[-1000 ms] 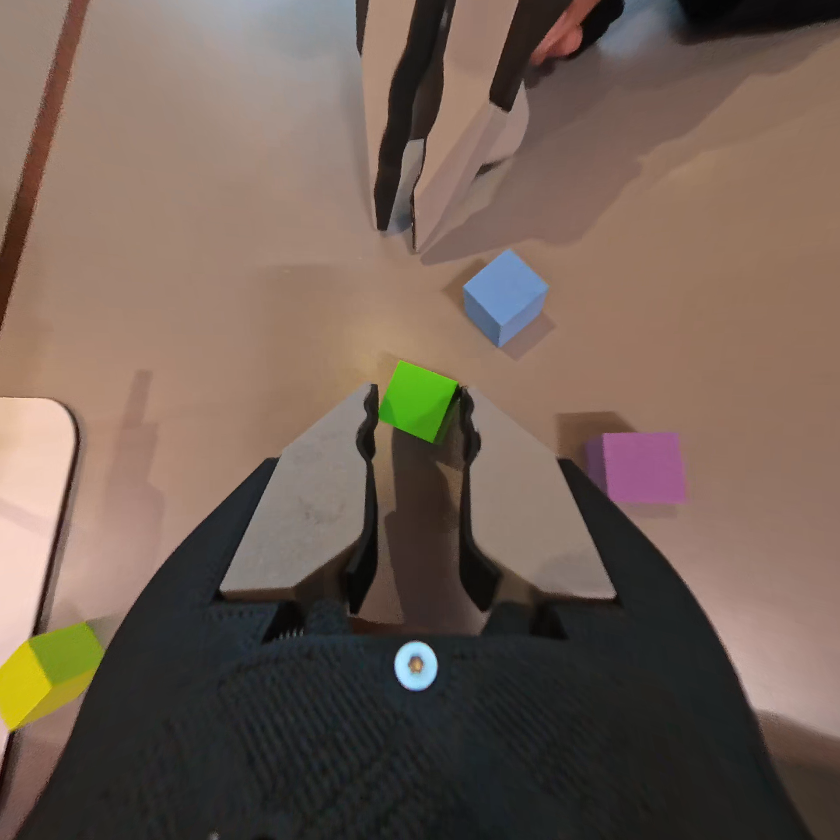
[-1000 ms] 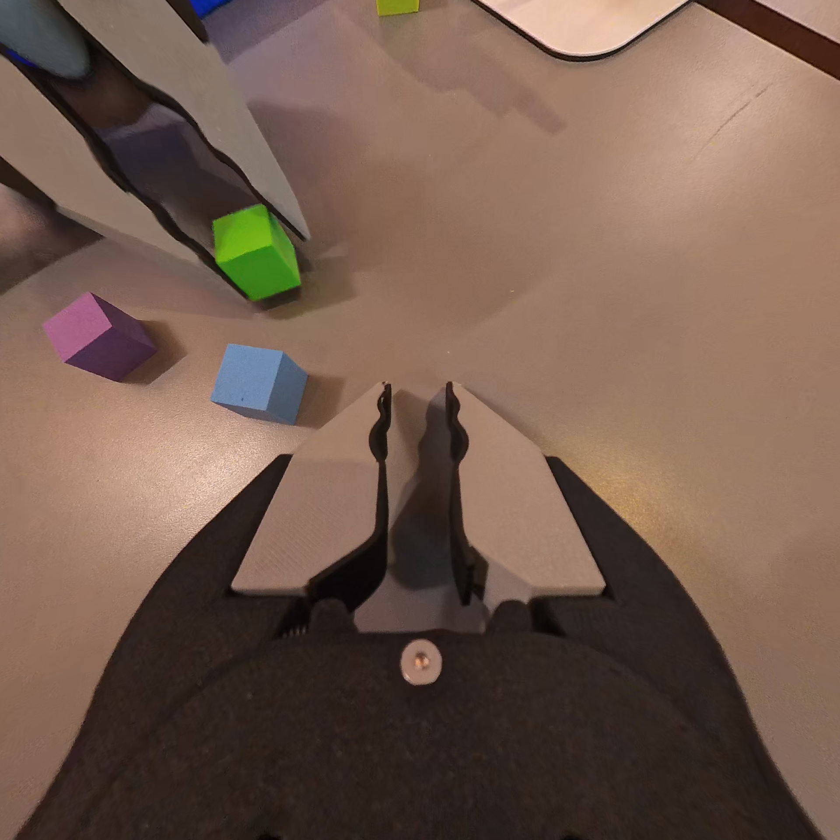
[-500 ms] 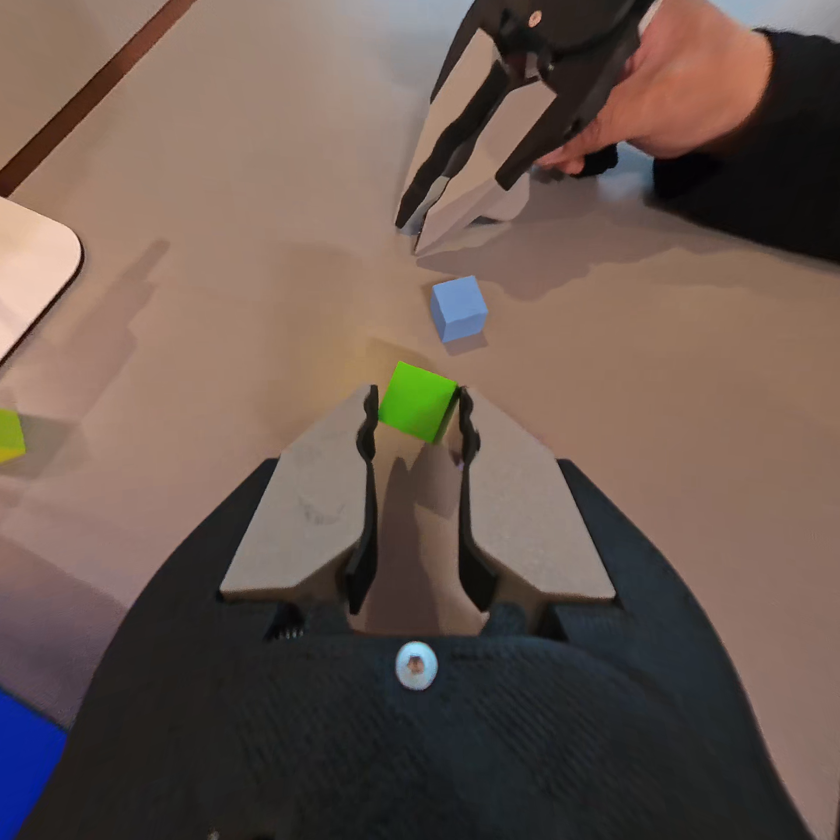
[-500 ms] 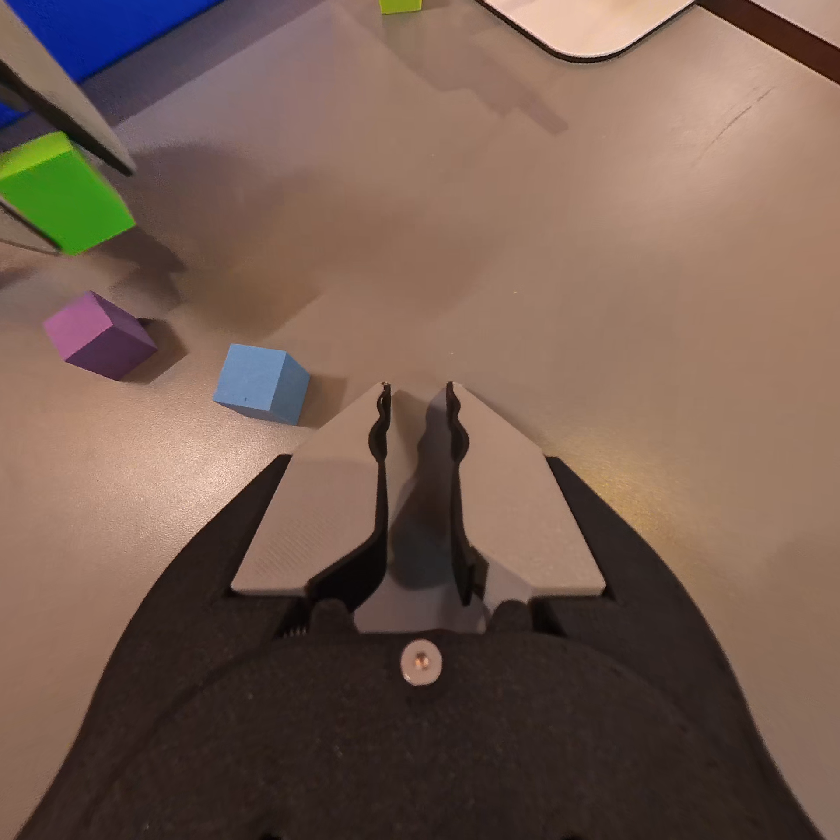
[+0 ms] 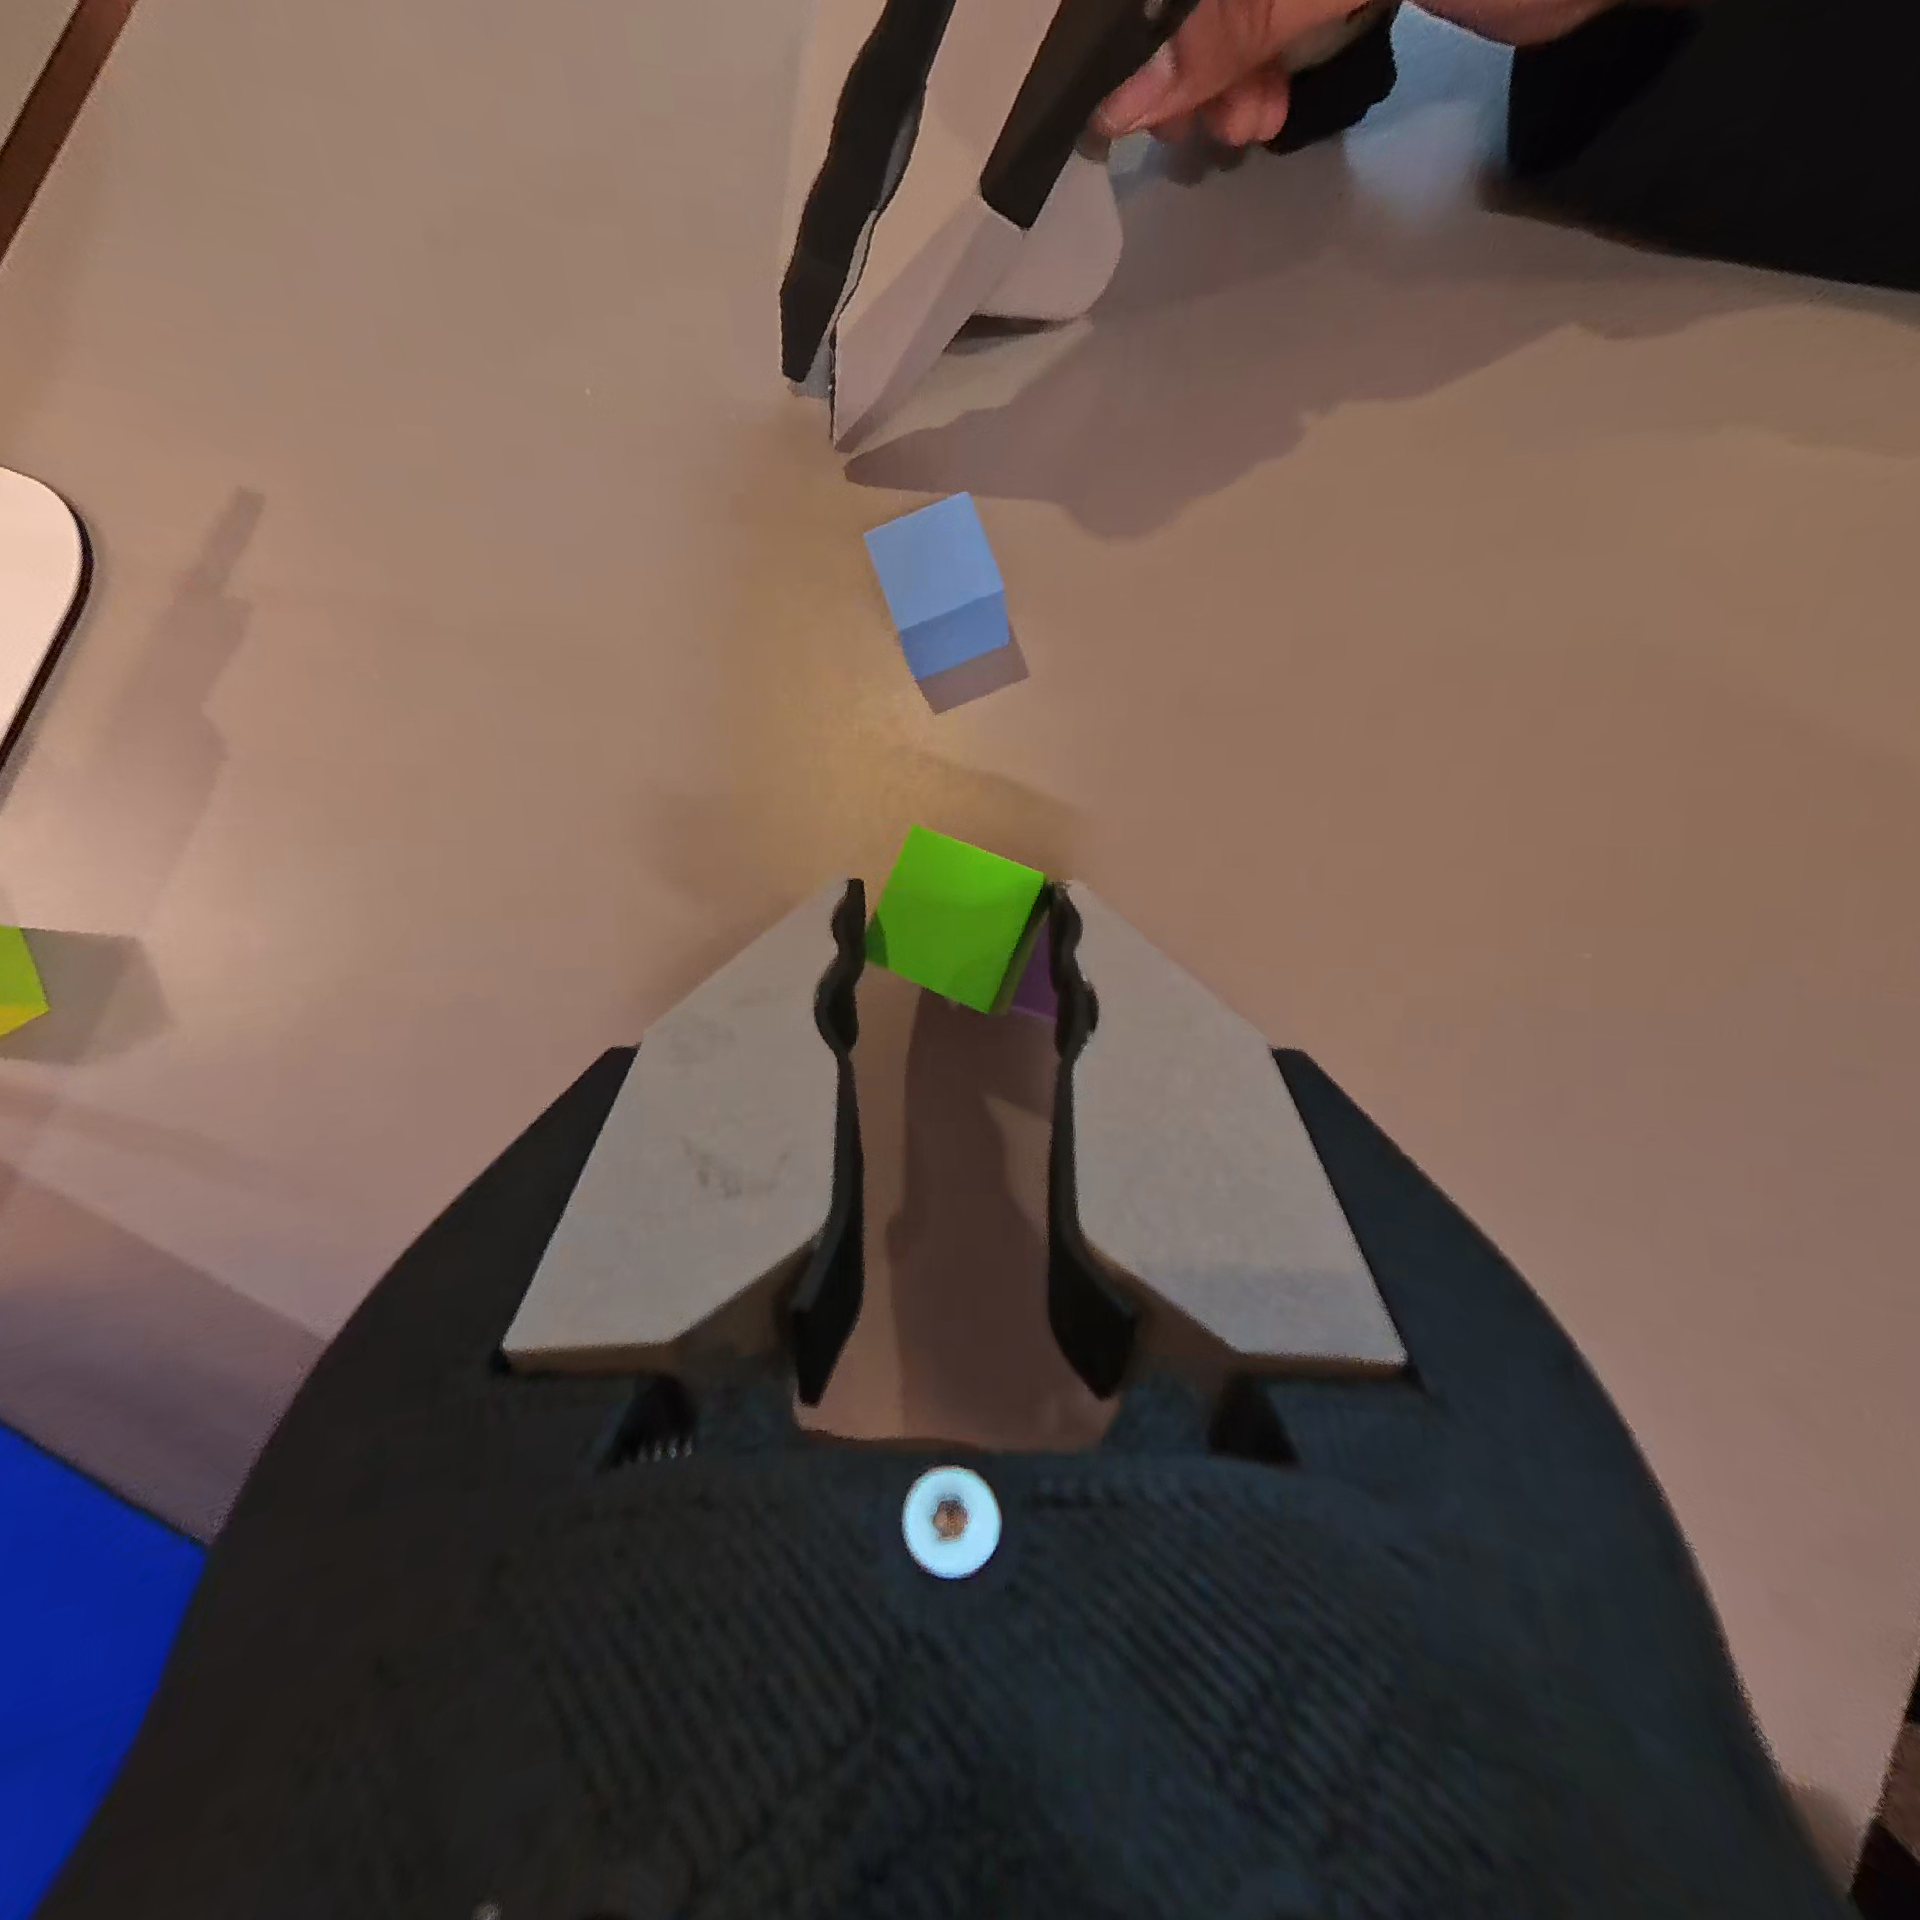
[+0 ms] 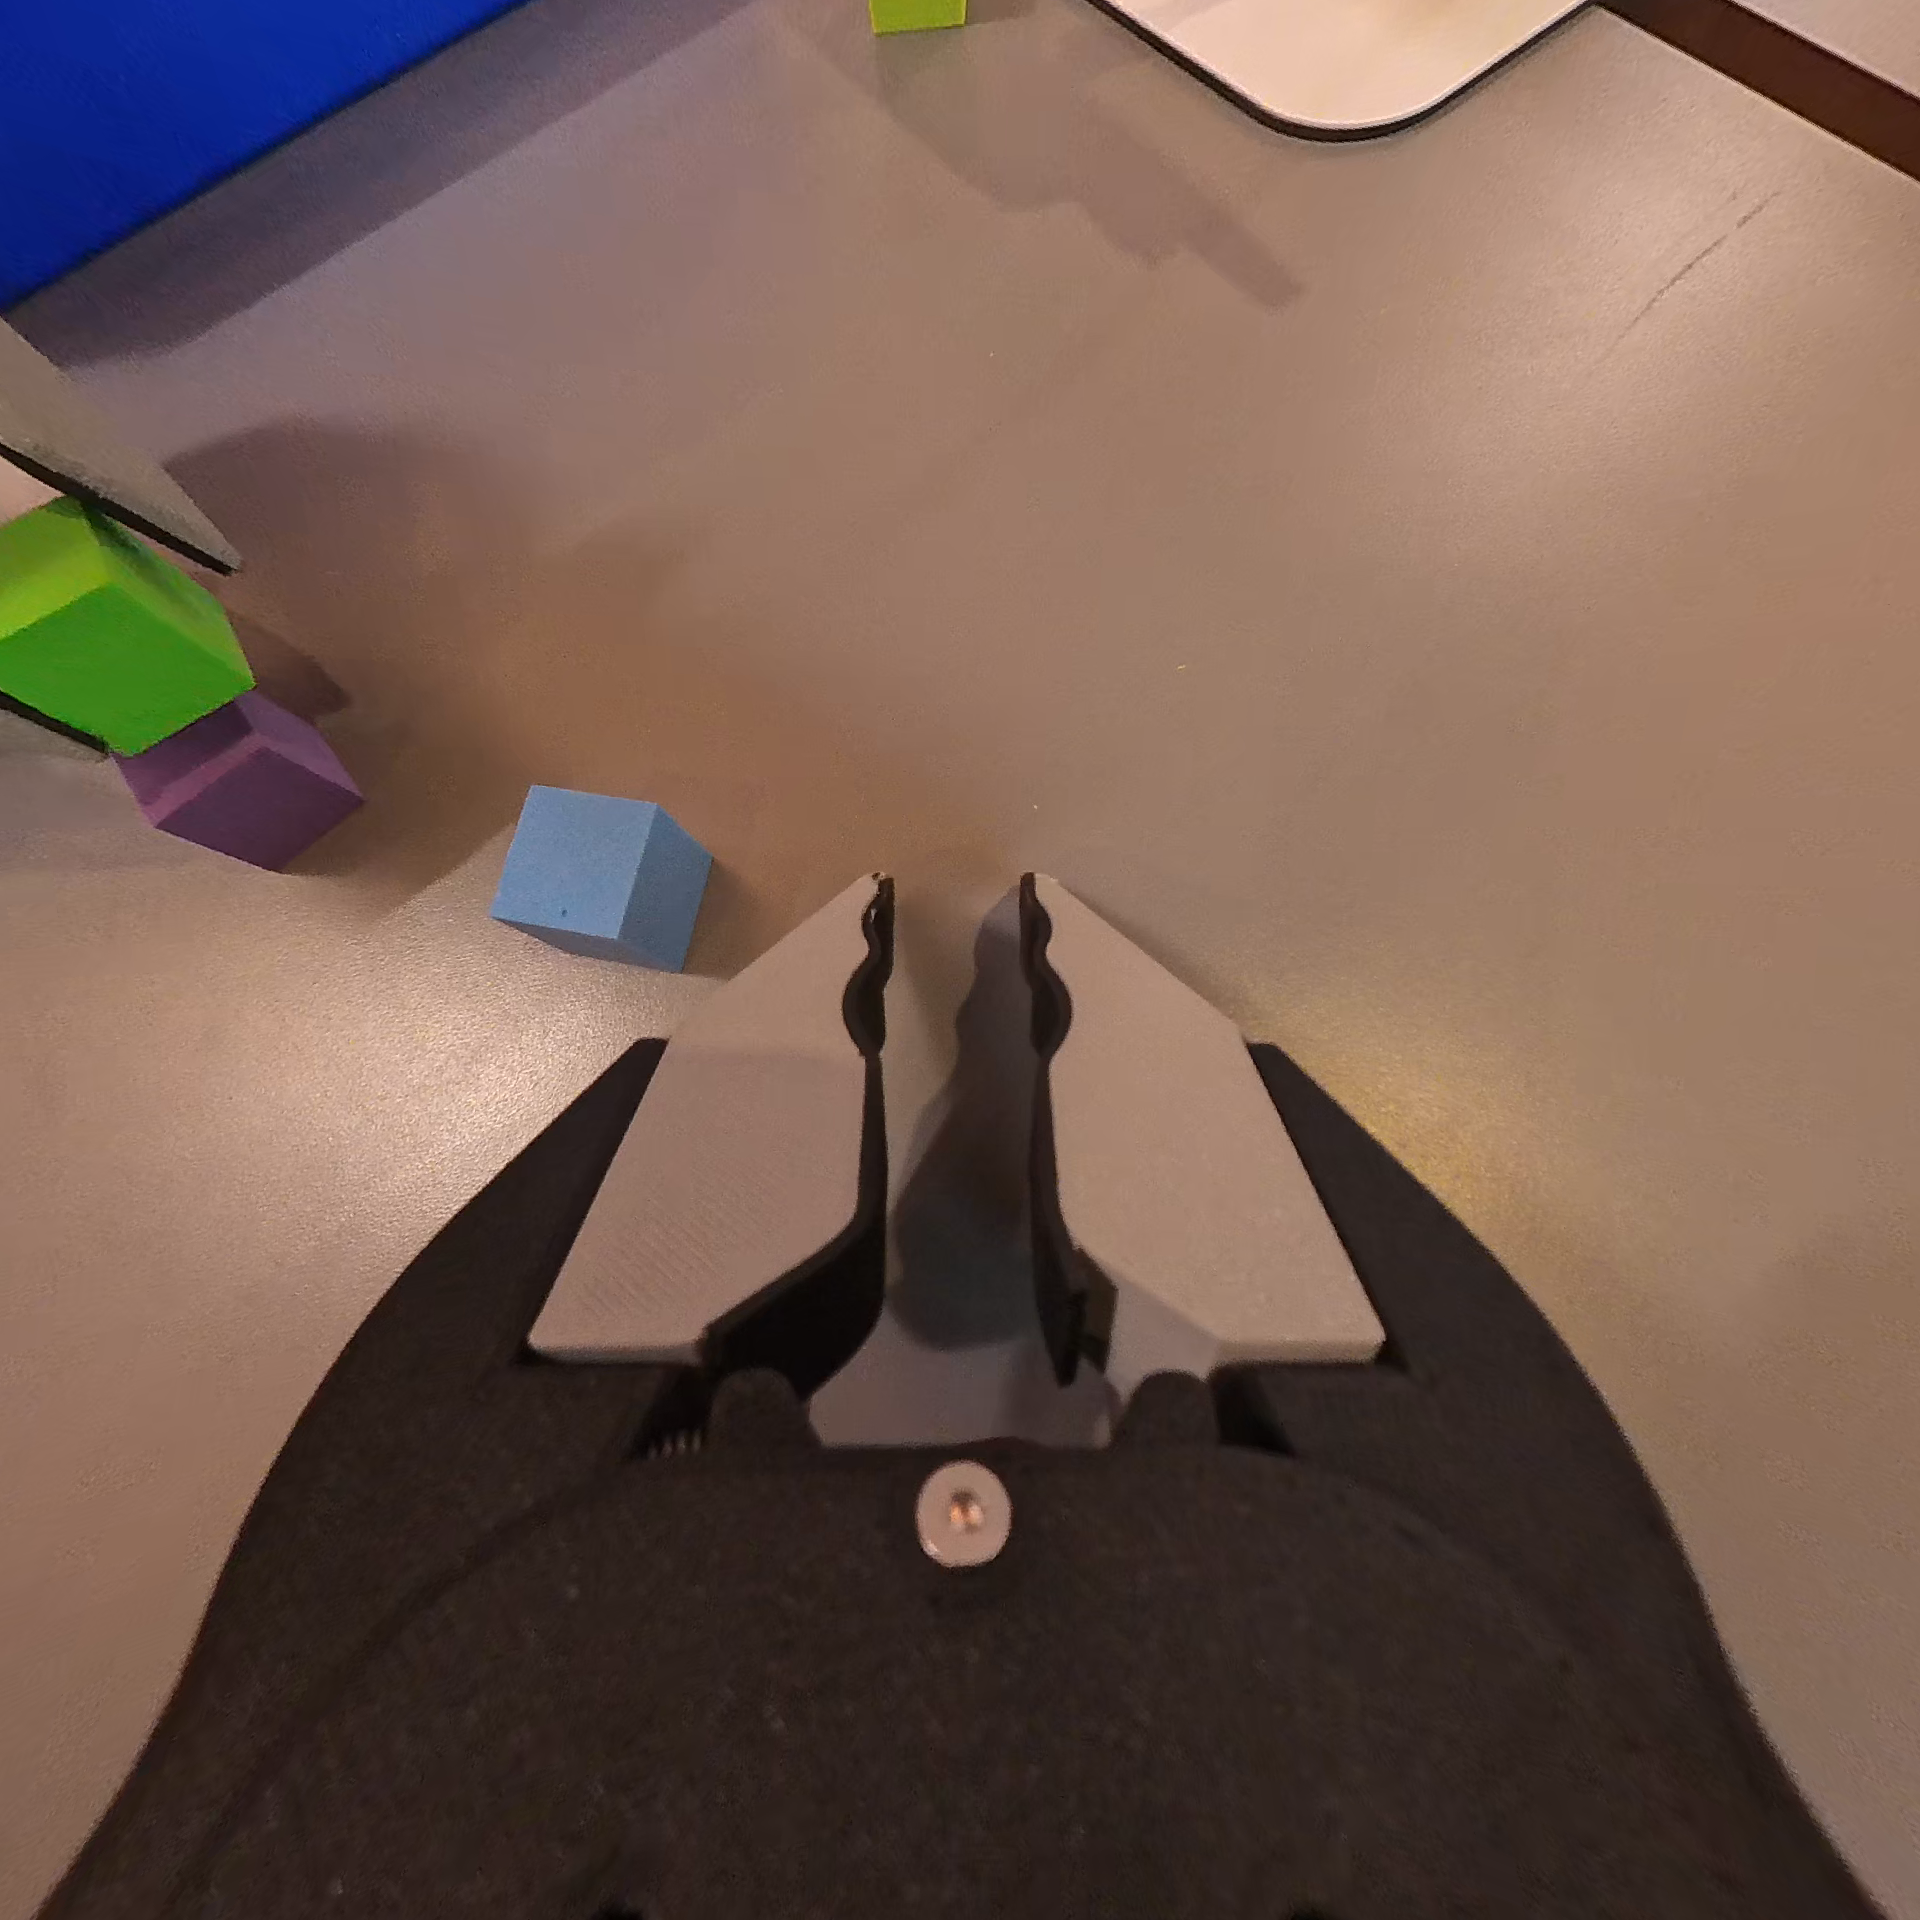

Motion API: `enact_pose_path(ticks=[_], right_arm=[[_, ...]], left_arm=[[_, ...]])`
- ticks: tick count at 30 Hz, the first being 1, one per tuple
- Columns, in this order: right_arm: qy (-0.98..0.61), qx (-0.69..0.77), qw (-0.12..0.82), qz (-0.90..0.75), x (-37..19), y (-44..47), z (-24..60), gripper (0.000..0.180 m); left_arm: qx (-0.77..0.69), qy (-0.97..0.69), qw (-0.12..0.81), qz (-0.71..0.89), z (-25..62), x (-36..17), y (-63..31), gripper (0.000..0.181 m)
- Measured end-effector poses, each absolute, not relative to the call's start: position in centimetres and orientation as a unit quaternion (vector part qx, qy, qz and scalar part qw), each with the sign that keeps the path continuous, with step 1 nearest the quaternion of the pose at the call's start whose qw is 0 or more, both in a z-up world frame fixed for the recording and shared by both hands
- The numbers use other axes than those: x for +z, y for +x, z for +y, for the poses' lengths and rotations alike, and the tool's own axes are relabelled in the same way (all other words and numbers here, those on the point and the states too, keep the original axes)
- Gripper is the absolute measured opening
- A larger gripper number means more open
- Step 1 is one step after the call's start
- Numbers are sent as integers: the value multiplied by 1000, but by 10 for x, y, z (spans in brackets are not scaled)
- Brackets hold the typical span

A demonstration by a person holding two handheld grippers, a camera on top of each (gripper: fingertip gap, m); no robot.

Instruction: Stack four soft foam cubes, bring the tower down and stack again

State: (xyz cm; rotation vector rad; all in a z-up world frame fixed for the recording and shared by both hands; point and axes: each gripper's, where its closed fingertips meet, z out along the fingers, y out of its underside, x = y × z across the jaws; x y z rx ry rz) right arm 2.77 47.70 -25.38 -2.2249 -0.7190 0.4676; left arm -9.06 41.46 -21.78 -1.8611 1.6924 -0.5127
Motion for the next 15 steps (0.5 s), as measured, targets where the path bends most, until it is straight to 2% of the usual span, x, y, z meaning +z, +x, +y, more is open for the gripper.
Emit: enact_pose_path(ticks=[15], right_arm=[[-867, 179, 370, -282, -254, 27, 477, 22]], left_arm=[[-180, -698, 277, 635, 408, -226, -88, 34]])
